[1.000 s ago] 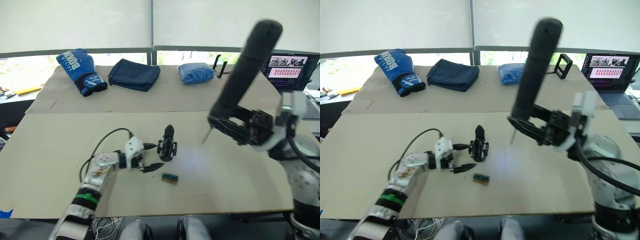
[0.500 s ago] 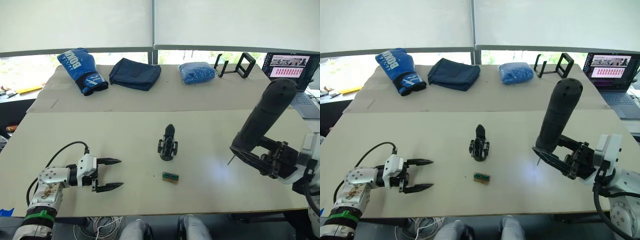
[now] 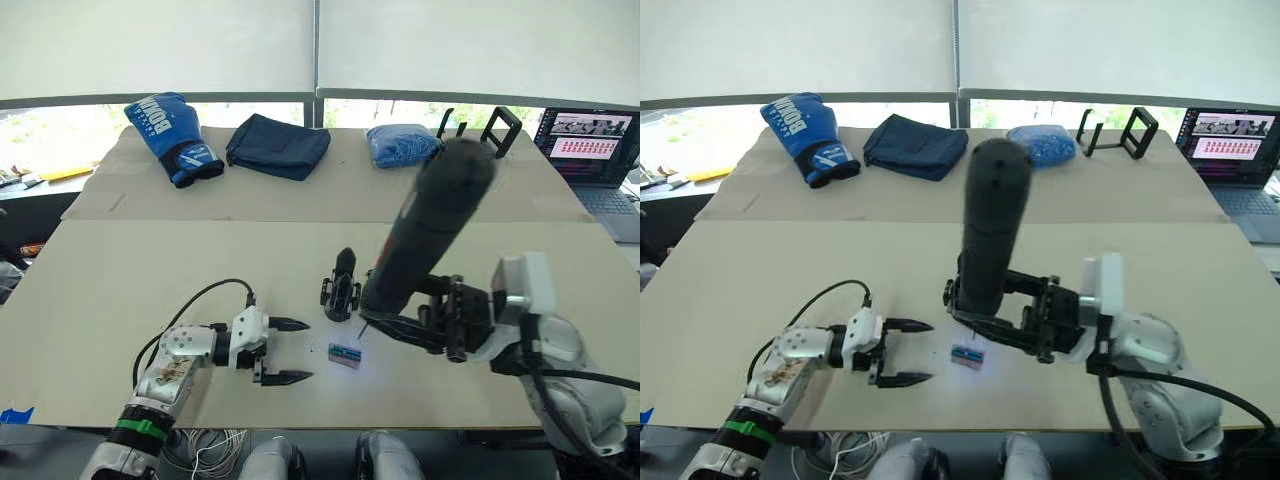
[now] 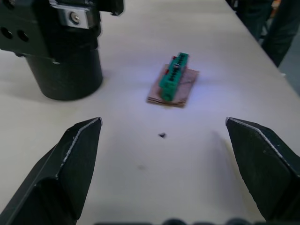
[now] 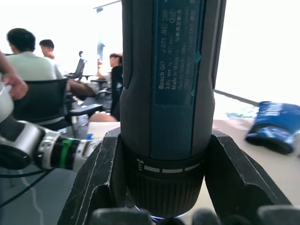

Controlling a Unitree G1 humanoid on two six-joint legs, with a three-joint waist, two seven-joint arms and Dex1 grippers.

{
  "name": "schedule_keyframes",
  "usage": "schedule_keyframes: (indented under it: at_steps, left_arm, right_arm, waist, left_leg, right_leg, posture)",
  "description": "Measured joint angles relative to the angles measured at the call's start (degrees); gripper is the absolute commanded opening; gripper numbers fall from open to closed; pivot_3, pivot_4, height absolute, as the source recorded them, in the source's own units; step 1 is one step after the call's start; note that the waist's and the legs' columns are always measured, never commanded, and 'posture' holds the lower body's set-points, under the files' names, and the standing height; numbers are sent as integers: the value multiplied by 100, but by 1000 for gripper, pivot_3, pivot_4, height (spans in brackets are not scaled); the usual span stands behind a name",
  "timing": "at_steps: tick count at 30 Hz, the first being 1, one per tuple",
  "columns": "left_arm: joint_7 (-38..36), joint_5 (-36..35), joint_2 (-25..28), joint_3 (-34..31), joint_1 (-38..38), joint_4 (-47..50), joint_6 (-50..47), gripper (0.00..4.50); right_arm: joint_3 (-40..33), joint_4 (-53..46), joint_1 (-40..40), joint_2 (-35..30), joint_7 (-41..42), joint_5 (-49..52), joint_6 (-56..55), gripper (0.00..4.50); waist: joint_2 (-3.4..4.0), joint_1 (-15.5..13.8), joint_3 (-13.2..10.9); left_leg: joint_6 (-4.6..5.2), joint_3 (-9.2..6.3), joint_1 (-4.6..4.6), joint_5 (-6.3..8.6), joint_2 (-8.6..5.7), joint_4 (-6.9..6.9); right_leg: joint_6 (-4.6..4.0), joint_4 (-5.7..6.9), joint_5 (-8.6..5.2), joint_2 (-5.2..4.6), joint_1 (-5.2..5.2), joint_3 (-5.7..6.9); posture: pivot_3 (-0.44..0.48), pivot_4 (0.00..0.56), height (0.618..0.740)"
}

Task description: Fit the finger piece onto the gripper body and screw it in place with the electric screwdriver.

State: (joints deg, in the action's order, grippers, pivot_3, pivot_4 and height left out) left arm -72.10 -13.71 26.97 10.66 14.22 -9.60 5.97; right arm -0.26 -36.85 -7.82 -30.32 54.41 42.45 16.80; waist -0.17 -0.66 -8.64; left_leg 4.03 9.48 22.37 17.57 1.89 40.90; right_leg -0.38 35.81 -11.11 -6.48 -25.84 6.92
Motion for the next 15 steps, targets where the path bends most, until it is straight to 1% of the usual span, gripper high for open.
schedule_keyframes:
  at_steps: [4, 10, 15]
  left_arm:
    - [124, 121, -95, 169, 93, 11, -25, 4453]
    - [216, 261, -400, 447, 302, -24, -146, 4453]
    - [190, 263, -419, 539, 355, -24, -233, 4453]
  right_arm:
    - [184, 224, -51, 97, 132, -265, -150, 1914]
    - [321, 584, -54, 220, 357, -498, -319, 1914]
    - [398, 747, -51, 277, 465, -639, -501, 1914]
  waist:
    - [0, -14, 0]
    - [0, -20, 0]
    - [0, -1, 0]
  left_leg:
    - [7, -1, -4, 3, -3, 9]
    - [14, -2, -6, 6, -3, 13]
    - [13, -2, -10, 5, -2, 13]
  right_leg:
    - [2, -3, 0, -4, 14, 3]
    - [4, -5, -1, -4, 22, 6]
    - [4, -2, -1, -3, 23, 6]
  posture:
    - [0, 150, 740]
    - [0, 150, 740]
    - [0, 150, 740]
